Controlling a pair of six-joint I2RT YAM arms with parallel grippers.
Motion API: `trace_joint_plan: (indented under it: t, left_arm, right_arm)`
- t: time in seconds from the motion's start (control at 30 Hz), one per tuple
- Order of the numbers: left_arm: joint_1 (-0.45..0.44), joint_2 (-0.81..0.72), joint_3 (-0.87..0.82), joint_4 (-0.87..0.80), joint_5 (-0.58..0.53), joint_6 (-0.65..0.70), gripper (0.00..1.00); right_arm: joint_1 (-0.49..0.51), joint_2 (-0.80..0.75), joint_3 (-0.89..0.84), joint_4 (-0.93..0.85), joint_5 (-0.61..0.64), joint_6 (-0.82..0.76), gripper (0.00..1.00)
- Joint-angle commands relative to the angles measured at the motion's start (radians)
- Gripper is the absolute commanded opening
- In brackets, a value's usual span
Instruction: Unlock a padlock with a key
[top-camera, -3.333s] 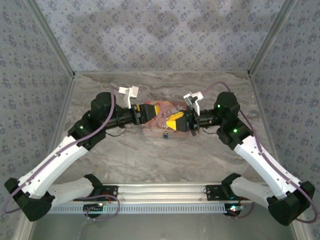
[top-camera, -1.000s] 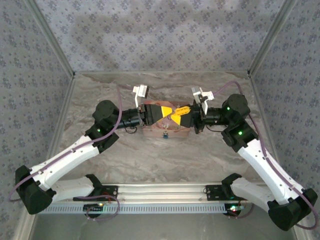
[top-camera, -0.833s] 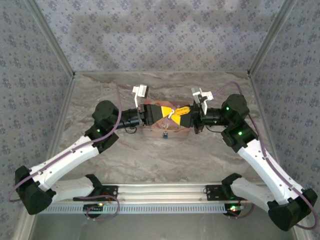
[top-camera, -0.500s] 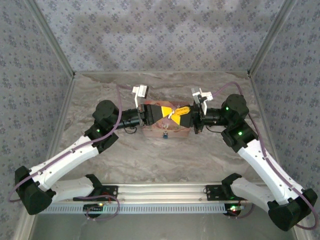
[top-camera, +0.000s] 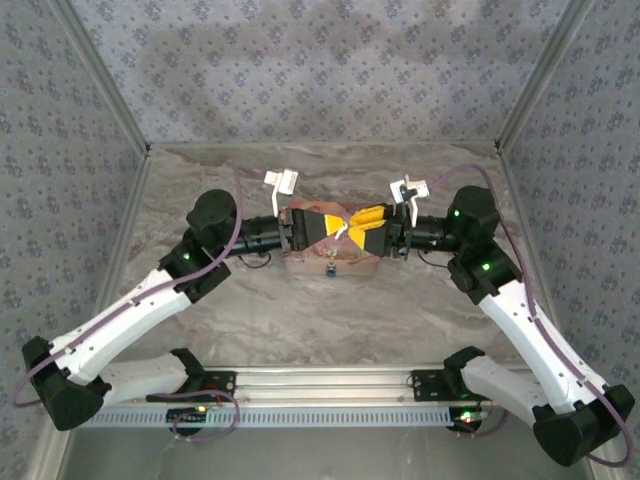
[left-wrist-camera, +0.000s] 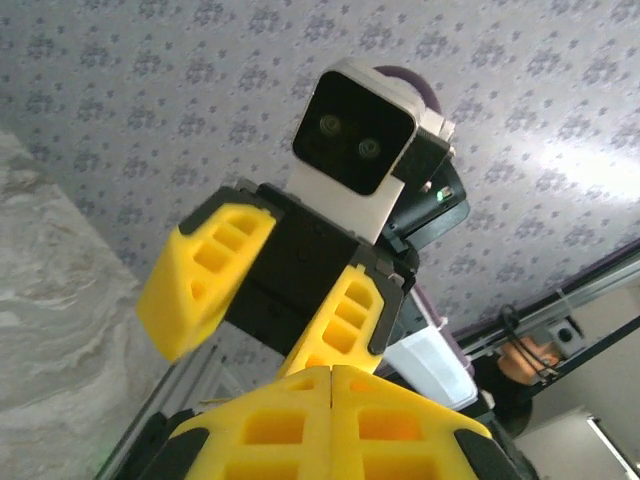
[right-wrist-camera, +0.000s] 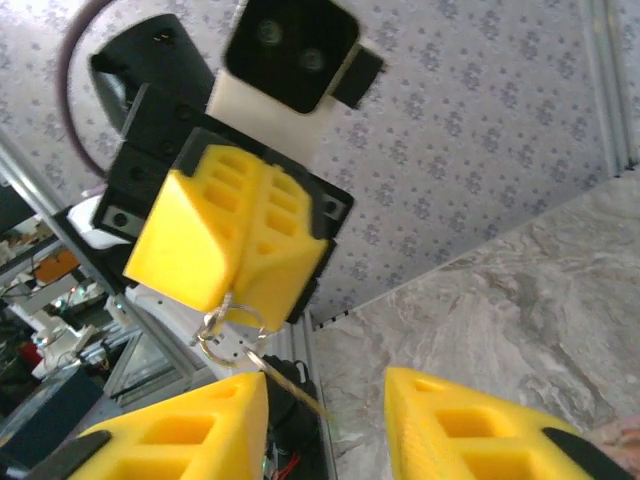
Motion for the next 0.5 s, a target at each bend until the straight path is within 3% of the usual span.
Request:
trace_joint_plan:
  t: [0.0, 0.2, 0.47]
  left_arm:
    - [0.003, -0.004, 0.083, -0.208, 0.007, 0.106, 0.00]
    - [0.003, 0.038, 0.132, -0.297, 0.053, 0.137, 0.00]
    - [0.001, 0.059, 0.147, -0.300, 0.065, 0.145, 0.00]
  right_arm:
    - [-0.006, -0.027, 0.031, -0.043, 0.028, 0.029, 0.40]
    - [-0.008, -0.032, 0.027, 0.013, 0.028, 0.128, 0.48]
    - [0.008, -0.018, 0.005, 0.099, -0.006, 0.240, 0.45]
